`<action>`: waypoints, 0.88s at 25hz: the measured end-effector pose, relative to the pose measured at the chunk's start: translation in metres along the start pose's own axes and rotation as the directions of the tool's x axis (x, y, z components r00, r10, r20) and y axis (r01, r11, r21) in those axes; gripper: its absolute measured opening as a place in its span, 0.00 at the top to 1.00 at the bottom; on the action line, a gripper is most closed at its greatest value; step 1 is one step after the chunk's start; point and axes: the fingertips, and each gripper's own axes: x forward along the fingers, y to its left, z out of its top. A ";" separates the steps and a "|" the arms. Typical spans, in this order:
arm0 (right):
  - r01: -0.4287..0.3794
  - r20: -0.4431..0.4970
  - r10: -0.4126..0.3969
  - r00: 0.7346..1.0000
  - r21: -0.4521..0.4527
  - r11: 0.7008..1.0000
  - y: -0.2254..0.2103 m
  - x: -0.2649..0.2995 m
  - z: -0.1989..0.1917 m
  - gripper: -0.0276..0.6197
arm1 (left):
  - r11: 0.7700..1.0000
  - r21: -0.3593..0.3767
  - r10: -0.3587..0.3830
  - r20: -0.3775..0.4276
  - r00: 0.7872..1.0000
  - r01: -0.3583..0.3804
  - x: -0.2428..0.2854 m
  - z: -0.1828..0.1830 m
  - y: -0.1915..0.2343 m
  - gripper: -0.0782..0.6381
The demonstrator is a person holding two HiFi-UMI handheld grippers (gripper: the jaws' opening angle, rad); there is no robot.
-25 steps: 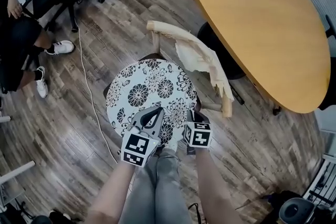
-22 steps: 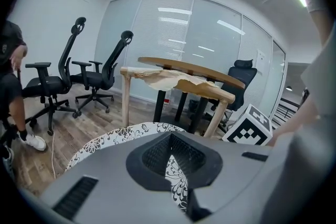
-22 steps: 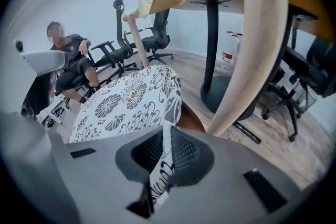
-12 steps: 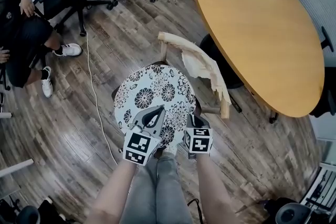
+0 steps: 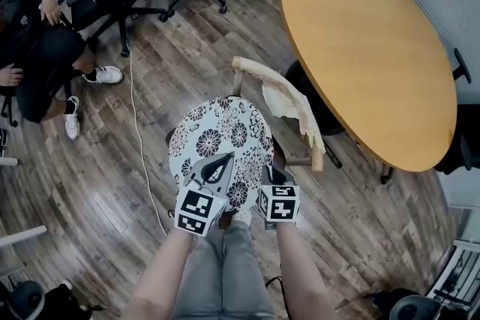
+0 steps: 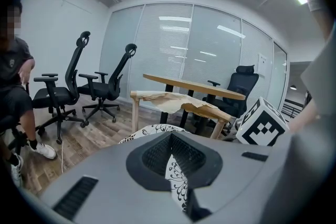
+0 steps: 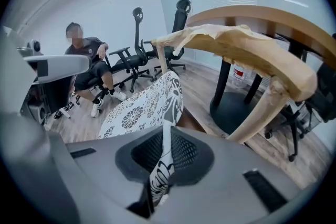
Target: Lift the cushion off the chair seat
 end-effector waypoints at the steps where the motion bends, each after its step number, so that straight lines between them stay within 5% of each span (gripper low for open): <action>1: -0.003 0.003 0.003 1.000 -0.004 1.000 0.002 -0.002 0.003 0.90 | 1.000 -0.003 0.002 0.004 1.000 -0.002 -0.002 0.002 0.000 0.90; 22: -0.058 0.079 0.065 0.995 -0.087 0.995 0.053 -0.076 0.063 0.90 | 0.998 -0.039 0.054 0.068 0.996 -0.052 -0.057 0.050 -0.002 0.90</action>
